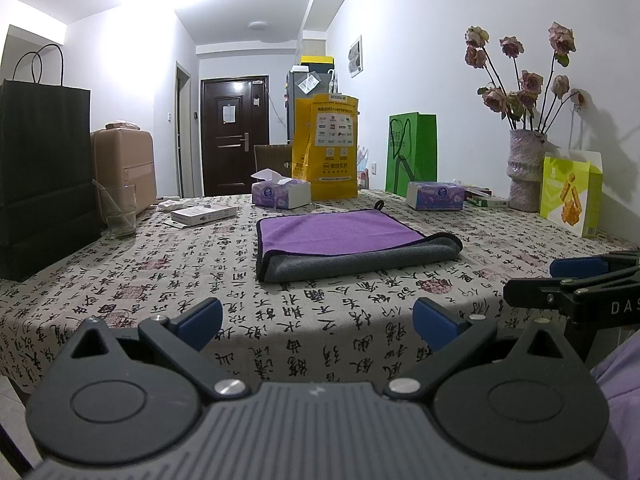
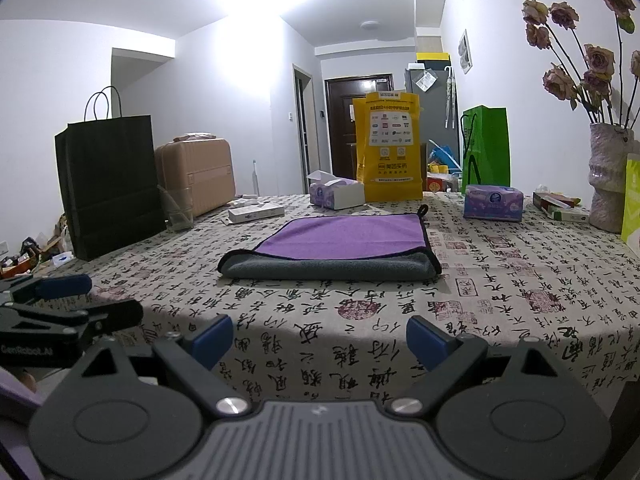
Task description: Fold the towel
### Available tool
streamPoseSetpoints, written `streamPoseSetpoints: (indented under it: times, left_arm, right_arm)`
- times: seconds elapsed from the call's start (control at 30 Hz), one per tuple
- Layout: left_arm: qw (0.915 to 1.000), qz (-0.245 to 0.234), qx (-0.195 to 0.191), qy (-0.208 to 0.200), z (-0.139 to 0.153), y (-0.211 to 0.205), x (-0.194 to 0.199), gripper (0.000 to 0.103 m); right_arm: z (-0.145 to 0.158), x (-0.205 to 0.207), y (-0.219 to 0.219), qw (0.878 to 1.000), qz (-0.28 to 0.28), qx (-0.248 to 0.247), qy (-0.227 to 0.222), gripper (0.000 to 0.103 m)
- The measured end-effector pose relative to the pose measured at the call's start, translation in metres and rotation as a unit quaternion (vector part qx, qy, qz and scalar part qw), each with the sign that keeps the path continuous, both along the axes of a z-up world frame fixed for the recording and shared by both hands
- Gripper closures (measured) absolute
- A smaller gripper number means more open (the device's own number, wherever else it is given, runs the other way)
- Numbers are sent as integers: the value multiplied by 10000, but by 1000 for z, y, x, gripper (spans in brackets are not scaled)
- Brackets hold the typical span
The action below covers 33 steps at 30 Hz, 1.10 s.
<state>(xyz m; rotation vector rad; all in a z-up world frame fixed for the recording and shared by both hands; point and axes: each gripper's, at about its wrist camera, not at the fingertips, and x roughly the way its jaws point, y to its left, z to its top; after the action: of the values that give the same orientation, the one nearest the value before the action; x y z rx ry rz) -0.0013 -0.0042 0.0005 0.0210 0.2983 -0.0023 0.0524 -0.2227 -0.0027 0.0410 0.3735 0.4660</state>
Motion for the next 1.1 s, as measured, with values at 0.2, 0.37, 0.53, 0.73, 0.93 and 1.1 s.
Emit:
streamPoseSetpoints:
  times: [0.2,0.37,0.53,0.73,0.93,1.1]
  left_arm:
    - [10000,5,7,-4,0,0,0,0]
    - [10000,4,13,-6,-1,0,0,0]
    - [10000,-1,20,-7,-1,-1,0,0]
    - [10000,2,23,-10,-1,-1,0,0]
    - [10000,12,73,53,-3,-1,10,0]
    - [9999,34,106,93,-3,-2,19,0]
  right_arm:
    - [0,0,0,10000,-9,0,-6,10]
    - [-1,1,0,10000,-19,1,6,10]
    - [-1,1,-1,10000,-14,0,1,9]
    - [-1,4,0,10000,-6,-35,30,6]
    - [-1,7,0,10000,4,-14,19,6]
    - [-6,15,-1,9999,-29,34,109,6]
